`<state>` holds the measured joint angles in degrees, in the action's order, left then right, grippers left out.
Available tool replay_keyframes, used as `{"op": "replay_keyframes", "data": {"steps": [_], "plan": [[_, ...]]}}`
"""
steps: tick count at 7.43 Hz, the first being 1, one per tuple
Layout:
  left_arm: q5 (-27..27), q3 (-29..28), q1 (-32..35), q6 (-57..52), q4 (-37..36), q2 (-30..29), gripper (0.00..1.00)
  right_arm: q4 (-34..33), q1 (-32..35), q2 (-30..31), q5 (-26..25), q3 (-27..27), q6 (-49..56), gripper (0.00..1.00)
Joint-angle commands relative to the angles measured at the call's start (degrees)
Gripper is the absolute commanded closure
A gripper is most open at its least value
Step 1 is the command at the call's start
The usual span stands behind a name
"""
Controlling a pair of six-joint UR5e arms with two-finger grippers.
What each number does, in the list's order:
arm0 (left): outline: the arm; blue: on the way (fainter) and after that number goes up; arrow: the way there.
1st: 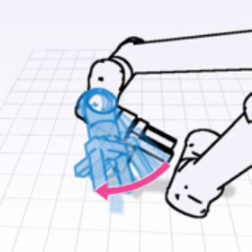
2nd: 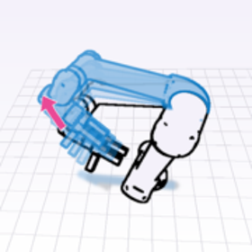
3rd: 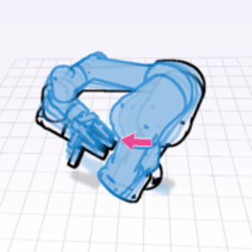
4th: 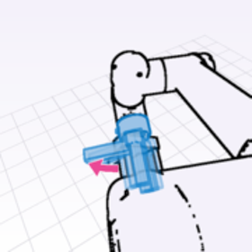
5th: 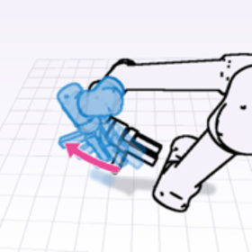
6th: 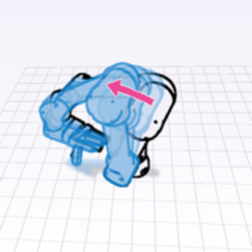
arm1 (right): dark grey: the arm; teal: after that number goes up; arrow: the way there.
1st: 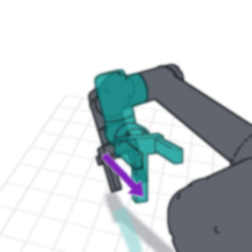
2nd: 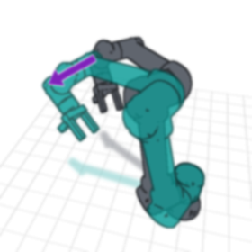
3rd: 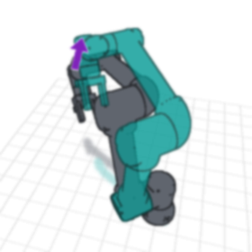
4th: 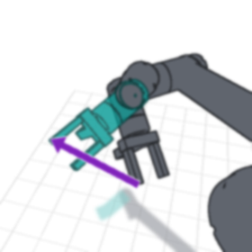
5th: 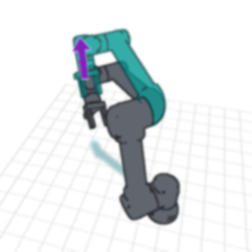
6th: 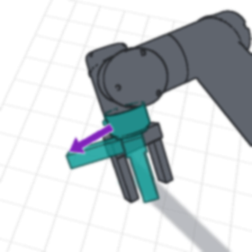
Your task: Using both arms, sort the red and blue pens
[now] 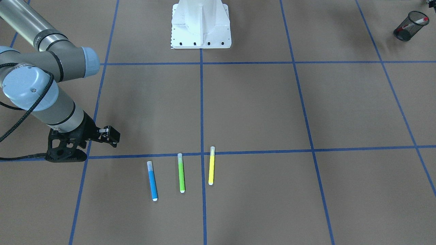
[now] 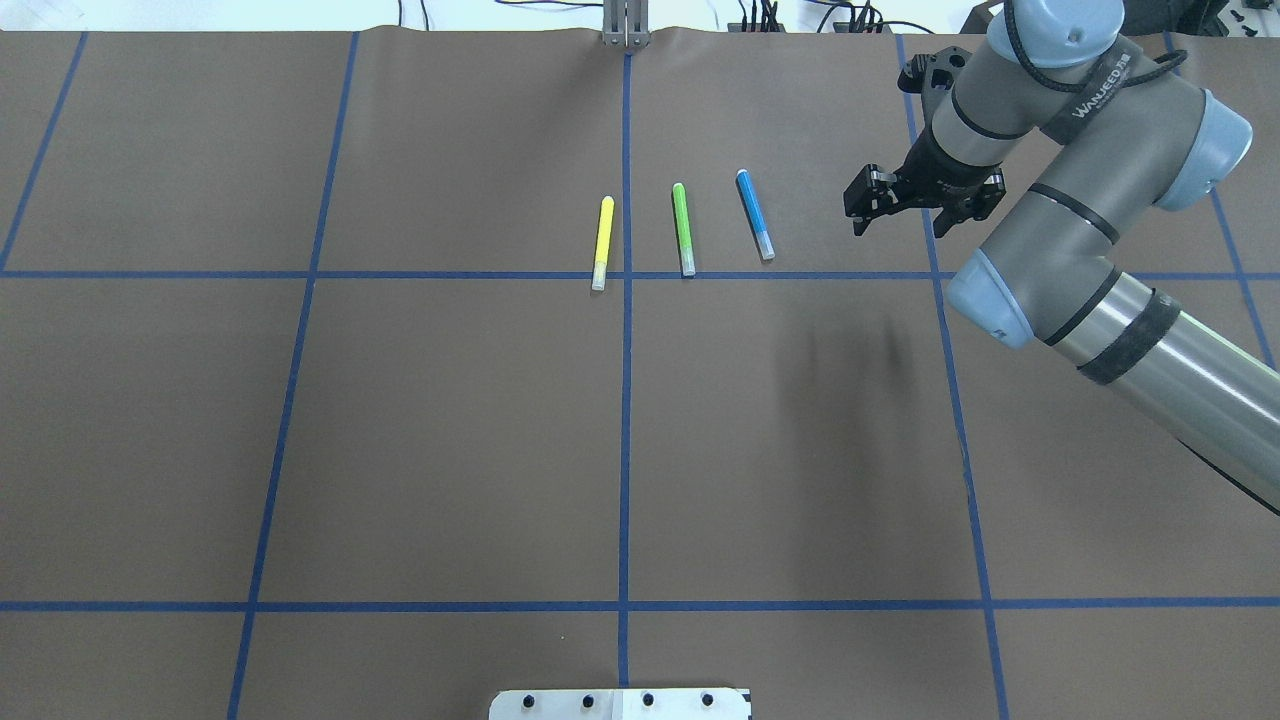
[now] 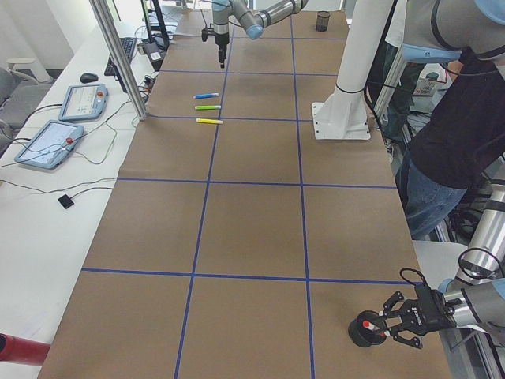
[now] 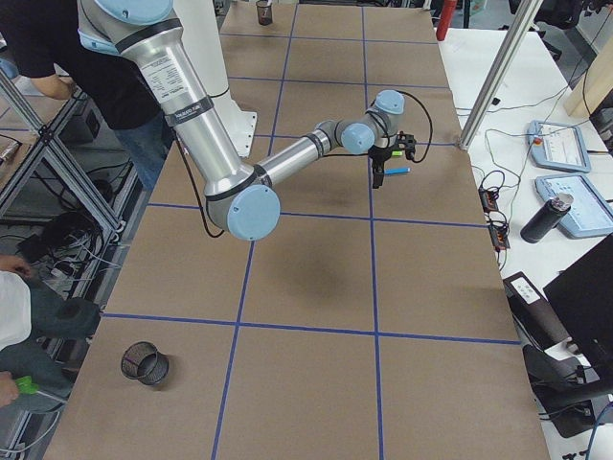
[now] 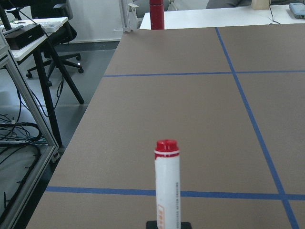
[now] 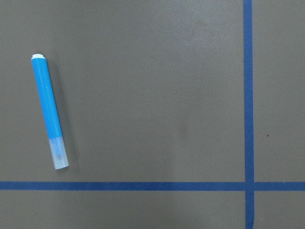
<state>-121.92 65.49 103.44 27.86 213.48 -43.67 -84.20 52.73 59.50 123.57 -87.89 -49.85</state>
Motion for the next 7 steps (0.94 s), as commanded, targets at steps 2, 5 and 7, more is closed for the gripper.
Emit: {"op": "replay_keyframes", "data": {"steps": [2,5,7], "plan": [[-8.46,1.73,0.27,0.61,-4.26,-4.19,0.06,0.00,0.00,-0.26,0.00,0.00,-1.38,0.01],[-16.57,4.89,0.97,0.61,-24.61,-19.21,0.06,0.00,0.00,-0.26,-0.09,0.00,-1.91,0.01],[-16.68,15.30,0.80,0.61,-47.75,-26.77,0.06,0.00,-0.26,-0.52,-0.44,0.52,-2.09,0.01]]}}
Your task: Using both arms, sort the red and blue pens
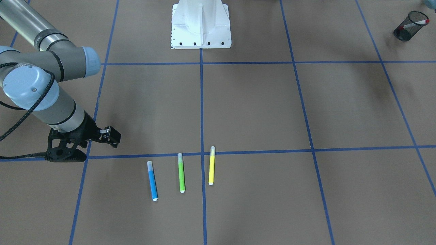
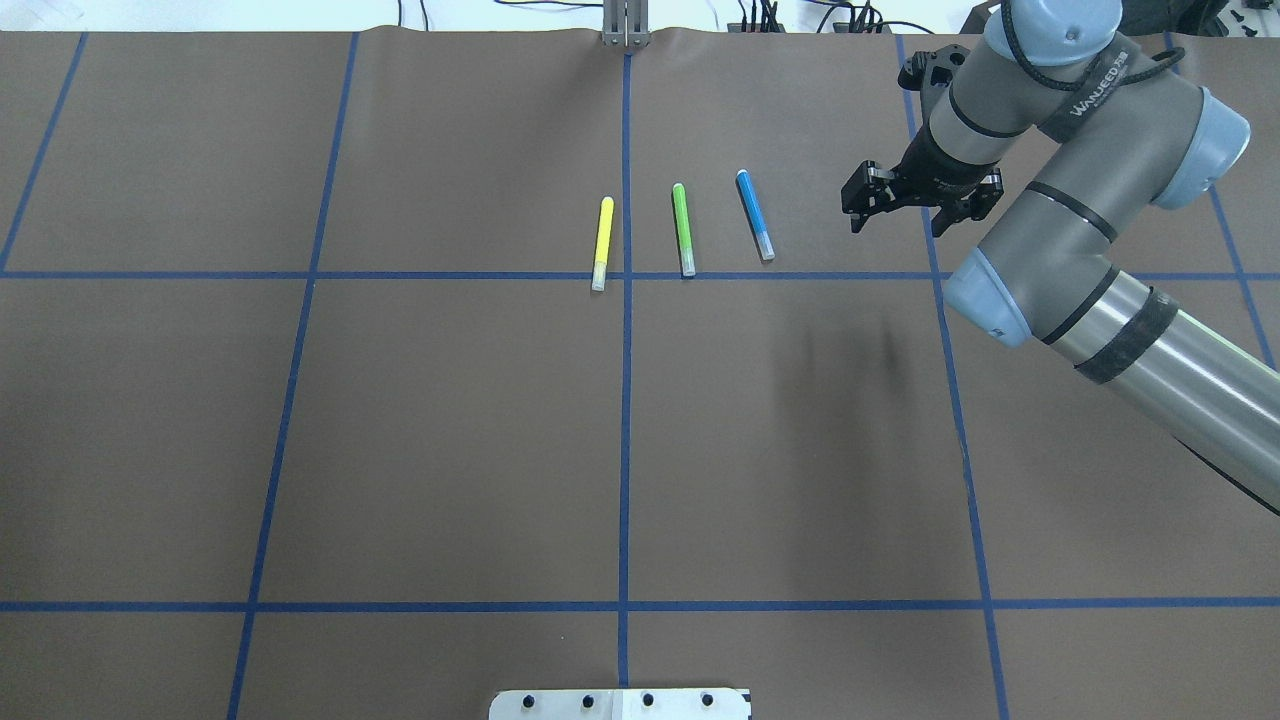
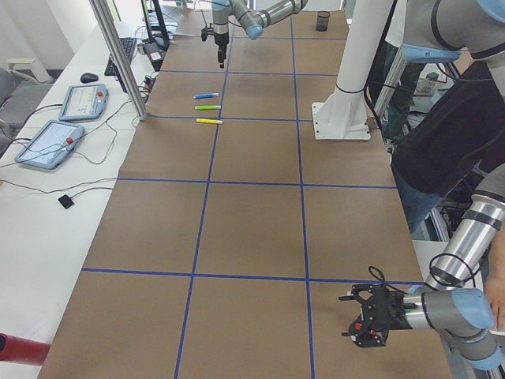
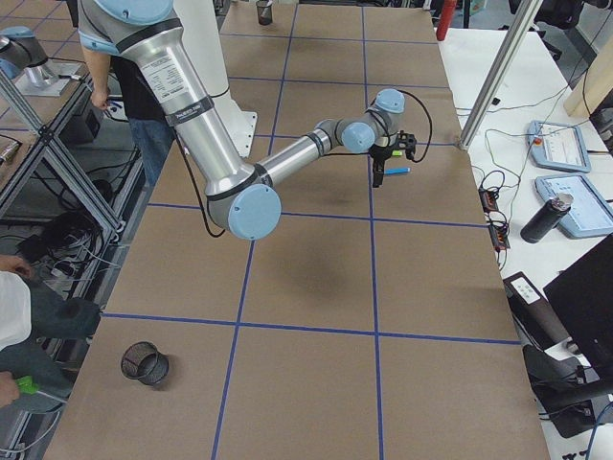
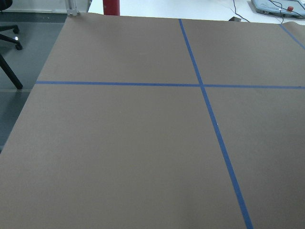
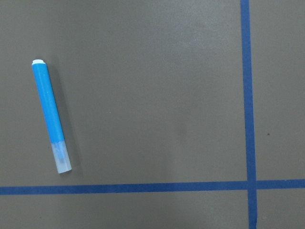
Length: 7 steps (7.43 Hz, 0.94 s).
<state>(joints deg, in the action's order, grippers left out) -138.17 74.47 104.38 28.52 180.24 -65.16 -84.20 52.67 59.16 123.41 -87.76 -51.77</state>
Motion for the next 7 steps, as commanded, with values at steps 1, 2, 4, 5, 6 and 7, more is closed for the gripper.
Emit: {"op": "replay_keyframes", "data": {"steps": [1,2,4,5,6,7], "plan": [[-0.43,9.69,-0.92,-0.74,-26.66,-11.51,0.06,0.00,-0.46,-3.06,-1.05,3.53,-0.17,0.01],[-0.43,10.07,-4.93,-0.66,-32.52,-16.18,0.06,0.35,-0.72,-4.92,-1.06,5.39,-0.52,0.01],[-0.17,10.17,-10.74,-0.30,-47.47,-26.21,0.06,6.20,-0.81,-9.38,-1.59,13.52,-2.79,0.01],[0.00,10.34,-13.91,0.30,-51.09,-29.38,0.06,9.11,-0.98,-11.77,-2.63,17.93,-3.59,0.02],[0.01,10.25,-16.20,0.40,-54.44,-32.37,0.06,10.27,-1.60,-14.75,-2.73,22.33,-3.52,0.02],[0.01,10.34,-18.66,0.48,-60.82,-36.23,0.05,13.68,-2.56,-17.48,-3.34,27.51,-3.60,0.03]]}}
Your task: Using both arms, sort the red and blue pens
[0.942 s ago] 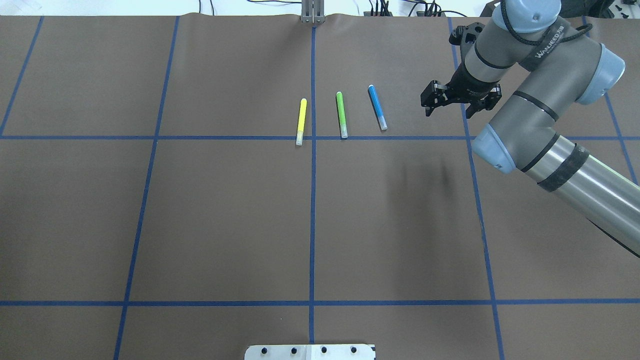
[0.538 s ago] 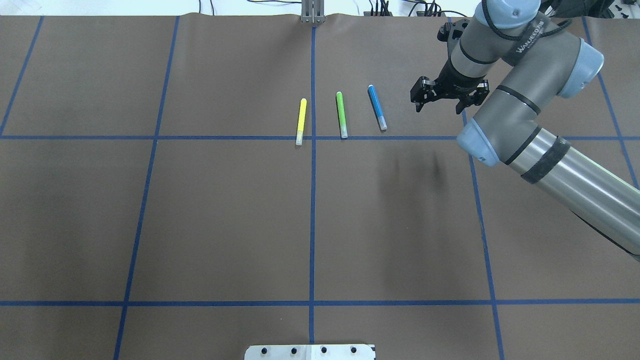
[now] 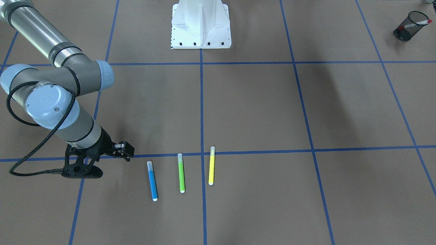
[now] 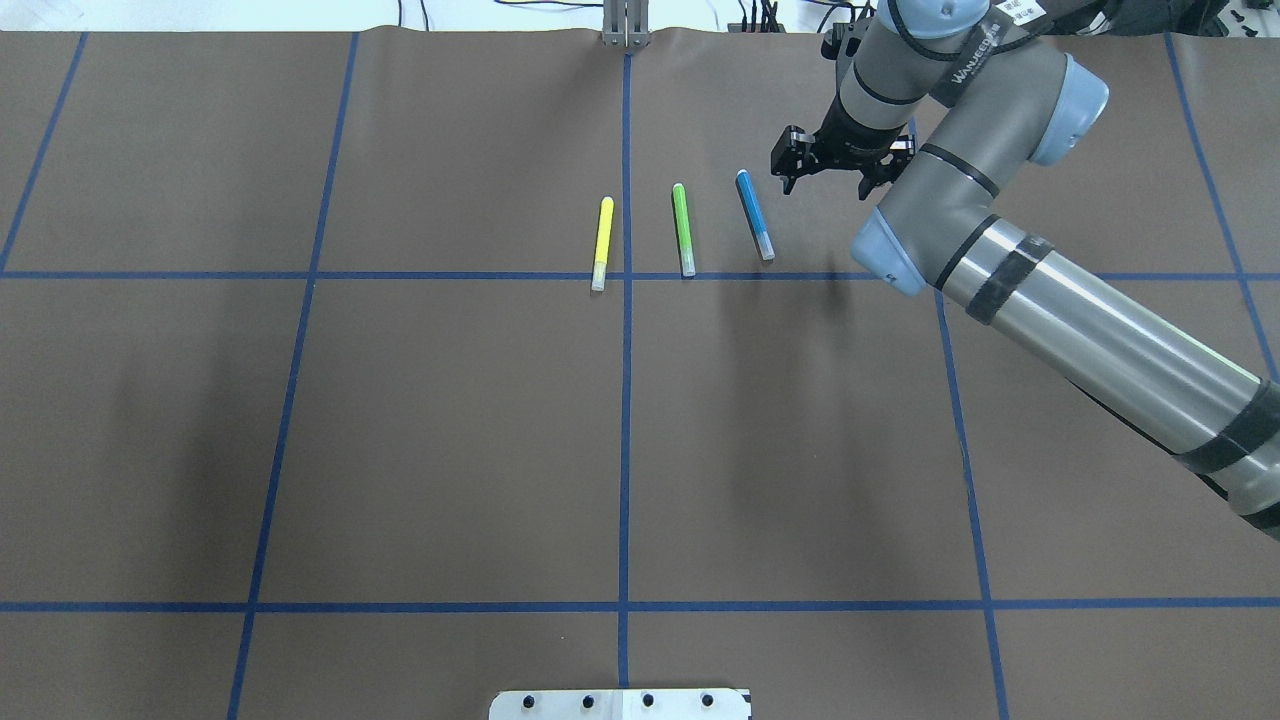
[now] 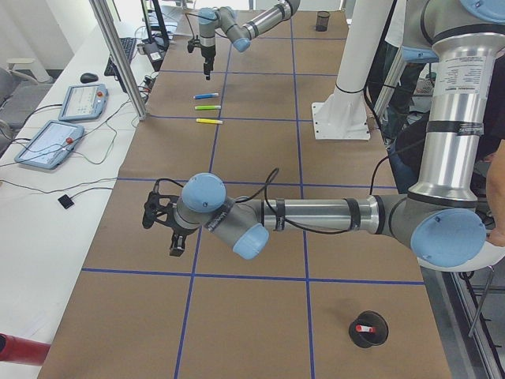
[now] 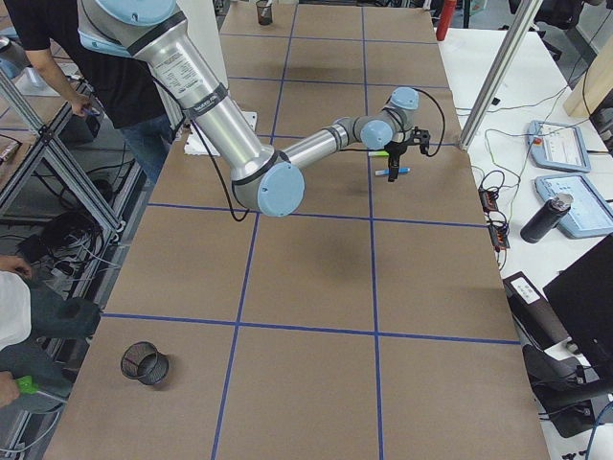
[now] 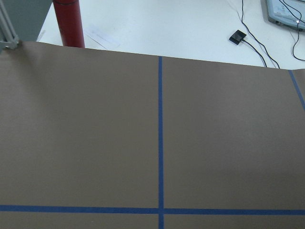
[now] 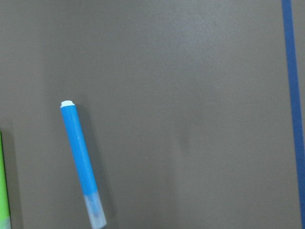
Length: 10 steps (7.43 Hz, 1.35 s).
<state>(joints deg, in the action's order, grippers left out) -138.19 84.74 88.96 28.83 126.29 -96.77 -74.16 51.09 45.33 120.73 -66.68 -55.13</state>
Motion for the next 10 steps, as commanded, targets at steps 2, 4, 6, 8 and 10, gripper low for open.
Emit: {"op": "replay_keyframes", "data": {"steps": [2,4,6,8,10], "plan": [[-0.32,-0.10,-6.85,1.22,-10.87,-7.28,0.05,5.42,-1.96,-7.95,-0.68,12.86,-0.16,0.06],[-0.41,0.07,-7.92,2.81,-12.21,-8.79,0.04,5.43,-2.22,-9.20,0.02,15.35,0.89,0.15],[-1.72,0.16,-7.92,2.81,-12.21,-8.70,0.04,5.34,-1.96,-9.73,4.84,19.12,6.33,0.19],[-1.82,0.68,-7.84,2.81,-12.21,-8.44,0.04,4.81,-1.52,-12.00,6.18,21.57,6.53,0.44],[-1.90,1.57,-7.84,2.81,-12.30,-8.17,0.04,4.81,-1.52,-12.28,6.18,22.38,7.66,0.54]]}}
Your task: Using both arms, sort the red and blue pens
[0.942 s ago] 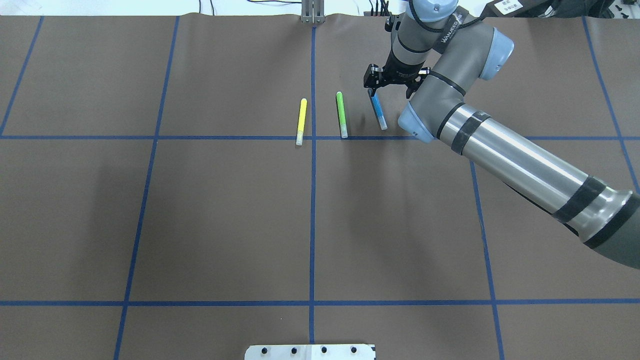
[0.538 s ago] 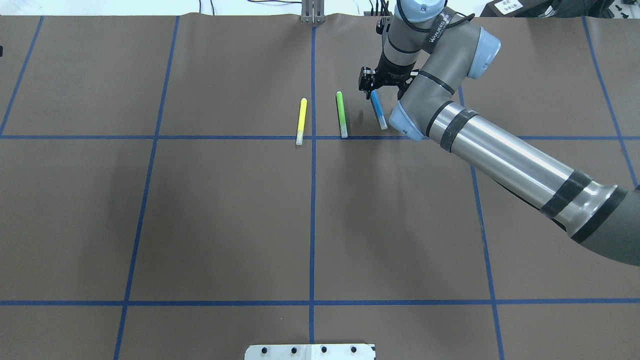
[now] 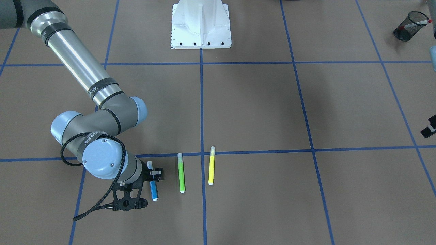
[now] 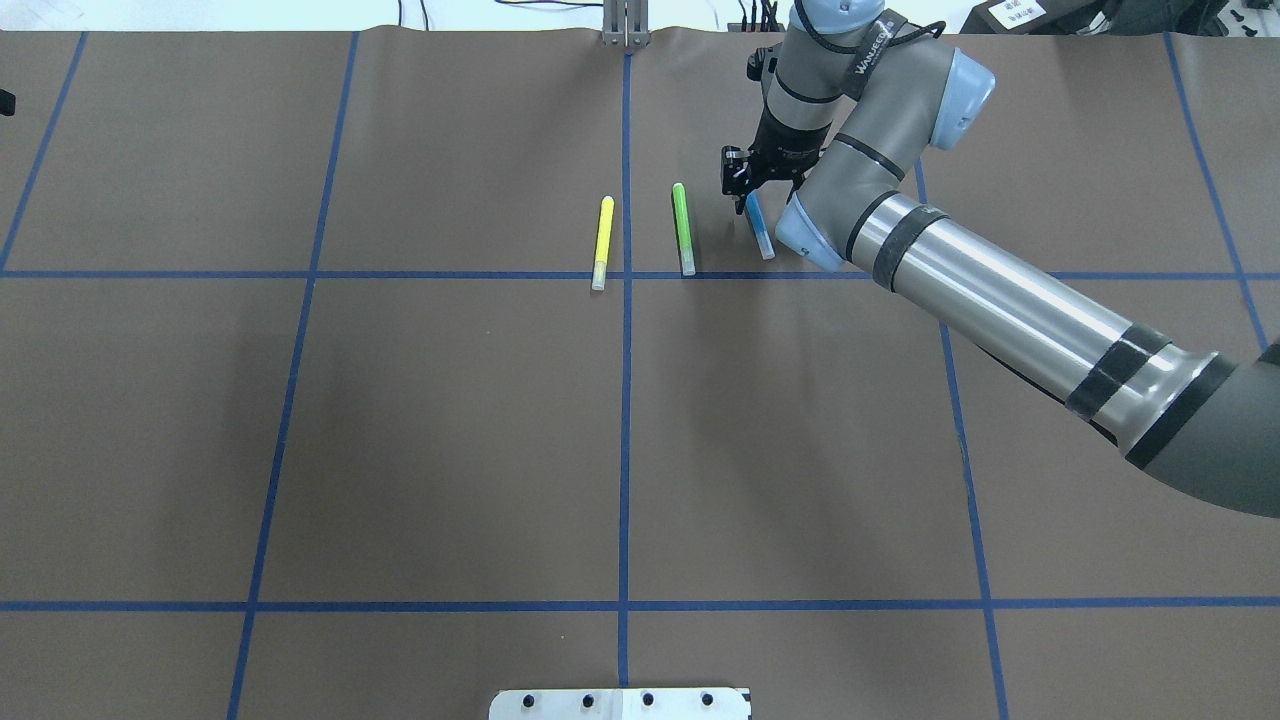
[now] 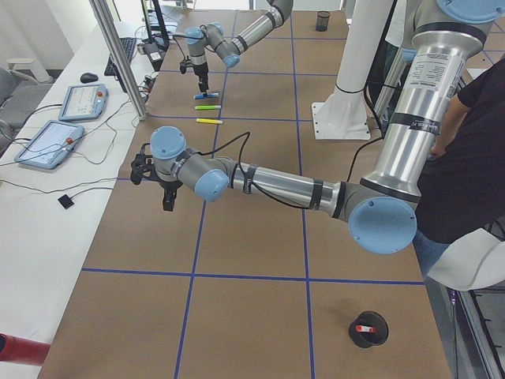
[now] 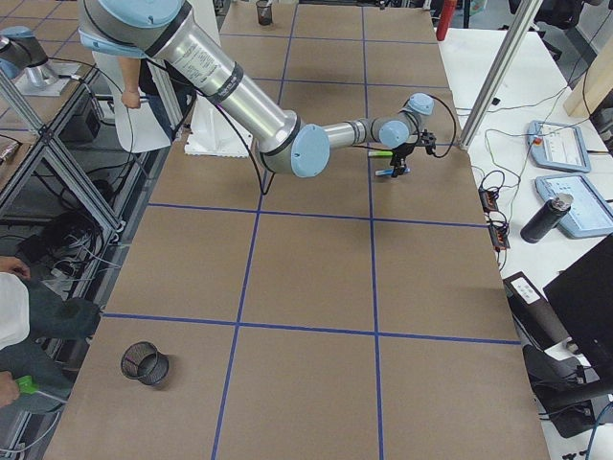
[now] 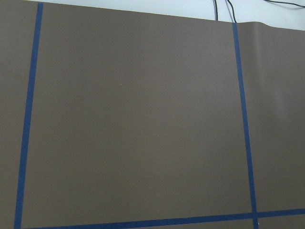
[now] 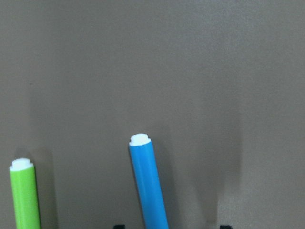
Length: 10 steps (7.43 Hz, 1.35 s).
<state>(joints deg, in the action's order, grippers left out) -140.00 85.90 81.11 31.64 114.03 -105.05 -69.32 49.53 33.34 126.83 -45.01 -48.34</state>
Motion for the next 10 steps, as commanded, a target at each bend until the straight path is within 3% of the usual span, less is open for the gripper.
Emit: {"op": "replay_keyframes", "data": {"steps": [1,8,9,10], "plan": [[-0.18,0.32,0.11,0.00,-0.03,0.29,0.04,-0.03,-0.05,-0.29,0.09,0.80,0.97,0.54],[-0.18,0.14,0.02,0.09,0.06,0.29,0.04,0.41,-0.84,-0.73,-0.35,1.41,1.41,0.53],[-0.18,0.06,0.02,0.09,0.06,0.29,0.04,0.41,-0.84,-0.73,-0.35,1.42,1.76,0.70],[-0.18,0.23,0.11,0.09,0.06,0.29,0.04,0.41,-0.84,-0.73,-0.35,1.59,1.76,0.98]]}}
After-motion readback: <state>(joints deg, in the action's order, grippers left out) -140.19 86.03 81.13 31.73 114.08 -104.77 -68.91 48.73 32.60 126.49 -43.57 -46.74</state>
